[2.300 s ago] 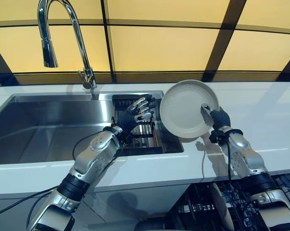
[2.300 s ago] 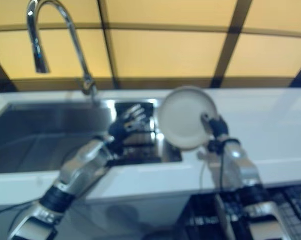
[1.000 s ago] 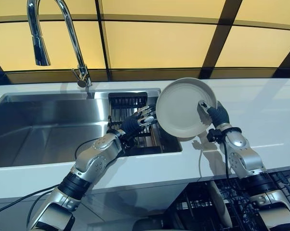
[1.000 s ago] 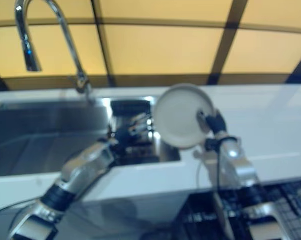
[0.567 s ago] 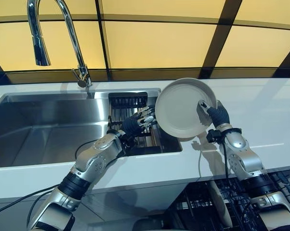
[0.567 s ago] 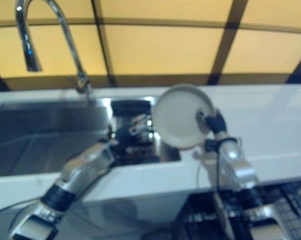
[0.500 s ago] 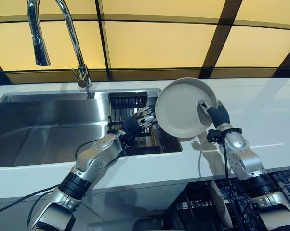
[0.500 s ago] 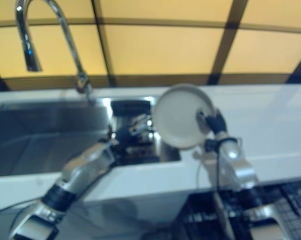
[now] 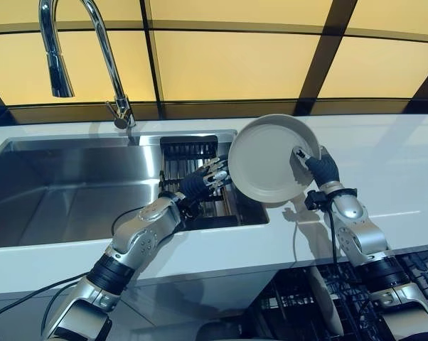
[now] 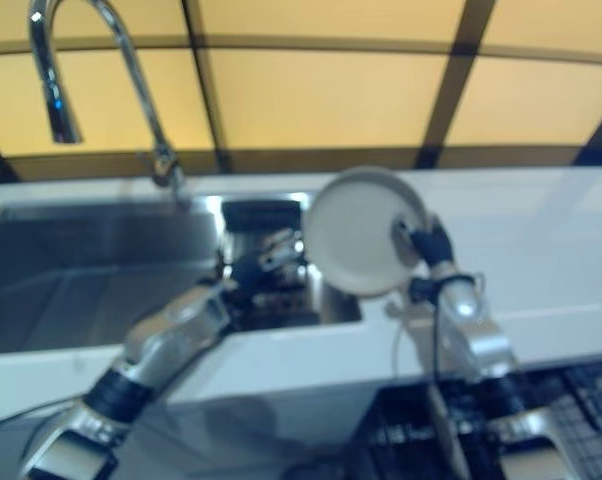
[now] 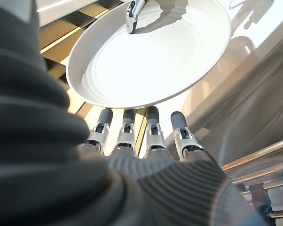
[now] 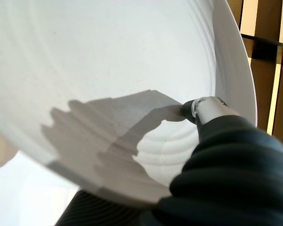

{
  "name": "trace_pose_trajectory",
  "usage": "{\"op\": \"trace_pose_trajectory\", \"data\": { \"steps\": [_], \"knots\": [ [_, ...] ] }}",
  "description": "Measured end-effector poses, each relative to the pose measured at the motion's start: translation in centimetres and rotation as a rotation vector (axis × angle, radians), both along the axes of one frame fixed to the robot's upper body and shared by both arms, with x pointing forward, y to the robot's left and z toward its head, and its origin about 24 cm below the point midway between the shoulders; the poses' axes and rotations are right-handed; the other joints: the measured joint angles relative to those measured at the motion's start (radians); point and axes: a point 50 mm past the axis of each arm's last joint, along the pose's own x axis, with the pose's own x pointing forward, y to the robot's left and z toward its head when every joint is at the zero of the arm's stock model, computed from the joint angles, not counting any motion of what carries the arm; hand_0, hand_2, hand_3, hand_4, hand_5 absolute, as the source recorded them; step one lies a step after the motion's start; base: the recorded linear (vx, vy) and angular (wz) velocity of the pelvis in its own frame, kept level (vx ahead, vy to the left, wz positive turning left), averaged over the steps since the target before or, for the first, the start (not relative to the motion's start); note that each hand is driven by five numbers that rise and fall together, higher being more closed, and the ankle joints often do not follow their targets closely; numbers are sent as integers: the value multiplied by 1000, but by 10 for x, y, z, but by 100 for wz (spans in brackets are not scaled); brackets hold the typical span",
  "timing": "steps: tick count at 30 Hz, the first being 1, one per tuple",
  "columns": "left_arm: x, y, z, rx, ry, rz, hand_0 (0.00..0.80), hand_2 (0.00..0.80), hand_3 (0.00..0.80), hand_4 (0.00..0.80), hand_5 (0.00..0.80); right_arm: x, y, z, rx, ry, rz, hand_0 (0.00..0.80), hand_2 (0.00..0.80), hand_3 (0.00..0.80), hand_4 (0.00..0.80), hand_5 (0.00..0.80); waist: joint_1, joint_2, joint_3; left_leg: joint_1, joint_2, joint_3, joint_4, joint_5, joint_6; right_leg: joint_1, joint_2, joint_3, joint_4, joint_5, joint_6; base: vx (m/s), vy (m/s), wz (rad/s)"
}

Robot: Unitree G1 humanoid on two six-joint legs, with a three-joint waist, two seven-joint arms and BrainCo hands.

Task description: Take plates into dishwasher

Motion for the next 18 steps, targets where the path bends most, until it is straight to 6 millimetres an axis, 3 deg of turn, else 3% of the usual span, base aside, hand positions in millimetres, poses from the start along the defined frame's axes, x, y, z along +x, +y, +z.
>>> {"op": "trace_pose_trajectory", "data": {
  "steps": [18],
  "knots": [
    [4,8,4,15,-23,50,0,0,0,0,0,-3,3,12,-42,-73,-20,800,800,800,800,800,4,6,4,1,1,0,0,0,0,1,1,0,0,0,0,0,0,0]
  ]
}}
